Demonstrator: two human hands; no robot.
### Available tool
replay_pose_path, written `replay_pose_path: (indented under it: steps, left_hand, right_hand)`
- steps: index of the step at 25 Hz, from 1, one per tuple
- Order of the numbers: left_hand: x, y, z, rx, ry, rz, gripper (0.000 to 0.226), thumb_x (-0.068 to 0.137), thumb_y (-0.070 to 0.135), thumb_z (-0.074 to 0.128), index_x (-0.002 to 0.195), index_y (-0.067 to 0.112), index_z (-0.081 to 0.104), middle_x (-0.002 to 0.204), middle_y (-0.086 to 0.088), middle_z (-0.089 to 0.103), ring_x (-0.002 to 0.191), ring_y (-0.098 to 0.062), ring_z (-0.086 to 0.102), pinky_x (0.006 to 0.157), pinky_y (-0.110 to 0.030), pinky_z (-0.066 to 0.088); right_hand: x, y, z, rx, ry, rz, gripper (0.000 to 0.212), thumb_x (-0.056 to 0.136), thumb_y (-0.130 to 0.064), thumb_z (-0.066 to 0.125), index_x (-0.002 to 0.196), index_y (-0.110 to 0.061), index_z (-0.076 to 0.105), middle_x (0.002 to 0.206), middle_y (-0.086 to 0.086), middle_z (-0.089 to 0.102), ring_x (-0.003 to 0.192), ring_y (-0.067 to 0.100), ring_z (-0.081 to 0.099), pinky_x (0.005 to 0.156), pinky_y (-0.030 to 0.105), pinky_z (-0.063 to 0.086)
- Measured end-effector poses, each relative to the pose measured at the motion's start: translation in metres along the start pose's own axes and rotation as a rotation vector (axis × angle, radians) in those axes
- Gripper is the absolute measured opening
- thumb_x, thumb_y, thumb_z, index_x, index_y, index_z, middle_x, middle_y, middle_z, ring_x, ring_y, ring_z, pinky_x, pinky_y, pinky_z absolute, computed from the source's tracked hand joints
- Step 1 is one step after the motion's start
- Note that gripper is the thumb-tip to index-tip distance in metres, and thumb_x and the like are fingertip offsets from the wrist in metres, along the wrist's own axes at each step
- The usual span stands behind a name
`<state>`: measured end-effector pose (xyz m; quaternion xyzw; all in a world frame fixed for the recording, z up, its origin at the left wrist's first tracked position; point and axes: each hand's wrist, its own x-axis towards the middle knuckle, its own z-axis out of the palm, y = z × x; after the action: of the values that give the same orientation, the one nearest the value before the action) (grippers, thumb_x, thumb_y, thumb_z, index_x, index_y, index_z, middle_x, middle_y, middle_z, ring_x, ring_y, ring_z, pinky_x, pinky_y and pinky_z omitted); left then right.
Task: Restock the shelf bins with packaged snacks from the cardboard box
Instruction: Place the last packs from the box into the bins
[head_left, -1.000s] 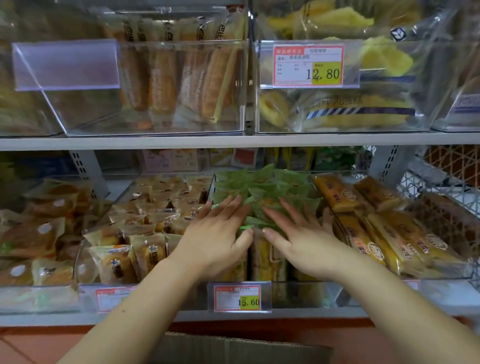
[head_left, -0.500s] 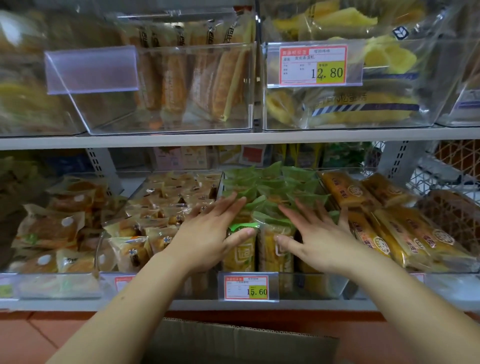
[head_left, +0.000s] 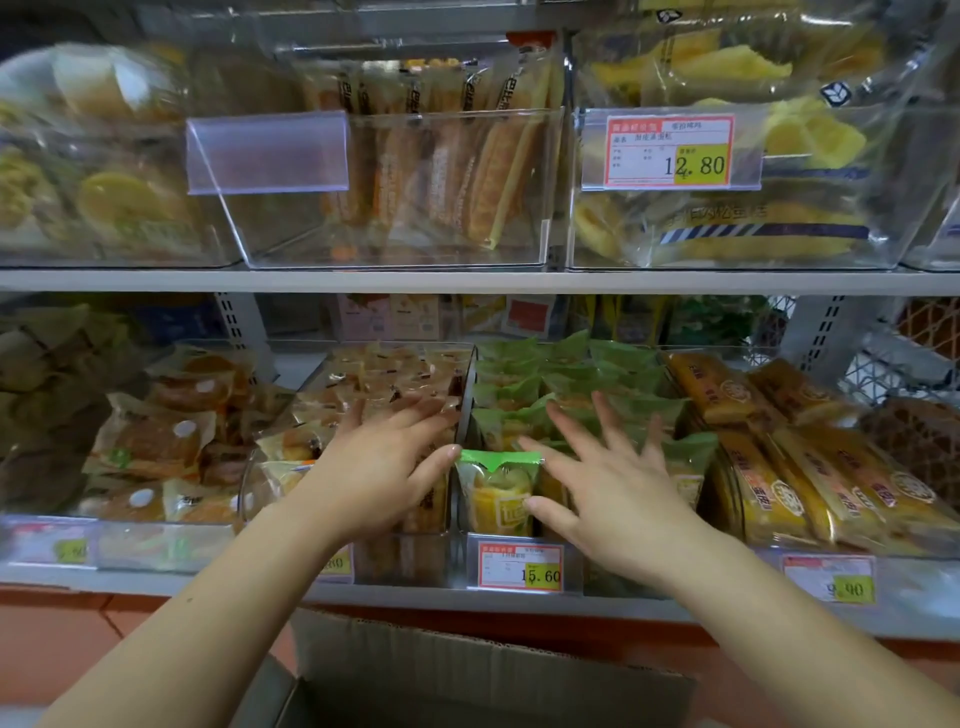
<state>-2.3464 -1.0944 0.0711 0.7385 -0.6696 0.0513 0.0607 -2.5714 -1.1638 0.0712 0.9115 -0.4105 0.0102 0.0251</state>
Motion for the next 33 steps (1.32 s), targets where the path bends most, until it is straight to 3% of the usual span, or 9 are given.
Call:
replay_pose_path:
  steps: [3,7,9,12,18,22,25,28,33]
  left_hand:
    - [-0.005,-0.005,0.002,-0.011,-0.043,-0.001,0.064,0.093,0.07,0.019,0.151,0.041,0.026,0.16,0.017,0.024,0.148,-0.009,0.018,0.122,-0.05,0.009]
    - [-0.005,-0.003,0.005,0.013,-0.054,0.025,0.083,0.077,0.081,0.006,0.151,0.045,0.022,0.16,0.019,0.022,0.148,-0.009,0.016,0.121,-0.051,0.01]
    - [-0.004,-0.002,0.005,0.012,-0.055,0.024,0.088,0.074,0.086,0.006,0.15,0.046,0.023,0.16,0.02,0.021,0.148,-0.007,0.015,0.122,-0.049,0.007]
    - [-0.003,-0.002,0.005,-0.006,-0.044,0.018,0.086,0.072,0.08,0.004,0.15,0.047,0.023,0.16,0.02,0.02,0.148,-0.008,0.016,0.122,-0.046,0.005]
    - [-0.002,-0.004,0.007,0.004,-0.022,0.04,0.083,0.075,0.08,0.005,0.15,0.048,0.022,0.159,0.02,0.023,0.147,-0.009,0.02,0.121,-0.043,0.013]
    - [-0.001,-0.006,0.01,-0.004,0.01,0.046,0.092,0.071,0.086,-0.004,0.149,0.048,0.024,0.158,0.02,0.026,0.146,-0.01,0.024,0.119,-0.041,0.016]
    - [0.0,-0.007,0.011,-0.016,0.017,0.045,0.099,0.065,0.089,-0.007,0.148,0.047,0.027,0.156,0.019,0.03,0.143,-0.011,0.029,0.117,-0.04,0.021]
    - [0.0,-0.007,0.012,-0.036,0.028,0.046,0.104,0.063,0.092,-0.009,0.148,0.046,0.029,0.156,0.018,0.032,0.142,-0.011,0.032,0.115,-0.039,0.026]
    - [0.003,-0.008,0.015,-0.029,0.044,0.054,0.108,0.061,0.093,-0.013,0.147,0.046,0.031,0.156,0.018,0.031,0.142,-0.013,0.033,0.116,-0.042,0.029]
  right_hand:
    - [0.003,0.008,-0.019,0.226,-0.019,0.055,0.07,0.083,-0.077,0.016,0.148,-0.052,0.008,0.159,-0.017,-0.001,0.147,0.024,-0.017,0.113,0.063,-0.013]
    - [0.009,0.008,-0.024,0.394,0.061,0.136,0.058,0.1,-0.055,0.015,0.154,-0.035,0.008,0.155,-0.005,0.033,0.149,0.012,-0.004,0.118,0.052,-0.012]
    - [0.013,-0.002,-0.014,0.41,0.0,0.051,0.055,0.102,-0.047,0.017,0.154,-0.035,0.005,0.155,-0.008,0.034,0.148,0.007,-0.007,0.118,0.049,-0.014]
    - [0.015,0.017,-0.024,0.531,-0.014,0.078,0.053,0.103,-0.045,0.024,0.152,-0.042,0.006,0.156,-0.014,0.026,0.149,0.01,0.007,0.121,0.048,0.004]
    - [0.005,0.055,-0.015,0.145,-0.11,0.205,0.077,0.086,-0.076,0.008,0.153,-0.04,0.007,0.16,-0.017,0.001,0.148,0.016,-0.014,0.117,0.055,-0.01]
    - [0.006,0.049,-0.001,0.16,-0.083,0.052,0.071,0.088,-0.072,0.004,0.152,-0.042,0.006,0.158,-0.021,-0.004,0.146,0.013,-0.02,0.115,0.057,-0.016]
    - [-0.002,0.068,-0.017,0.249,-0.046,0.15,0.067,0.09,-0.07,0.011,0.151,-0.044,0.012,0.159,-0.02,-0.001,0.148,0.01,-0.011,0.117,0.053,-0.011]
    - [-0.014,0.088,-0.022,0.115,-0.087,0.231,0.056,0.1,-0.054,0.026,0.152,-0.038,0.017,0.161,-0.013,0.008,0.15,0.017,0.003,0.118,0.055,-0.006]
    - [-0.03,0.094,-0.023,0.013,-0.164,0.249,0.06,0.097,-0.054,0.039,0.151,-0.036,0.021,0.16,-0.012,0.02,0.15,0.017,-0.001,0.117,0.057,-0.01]
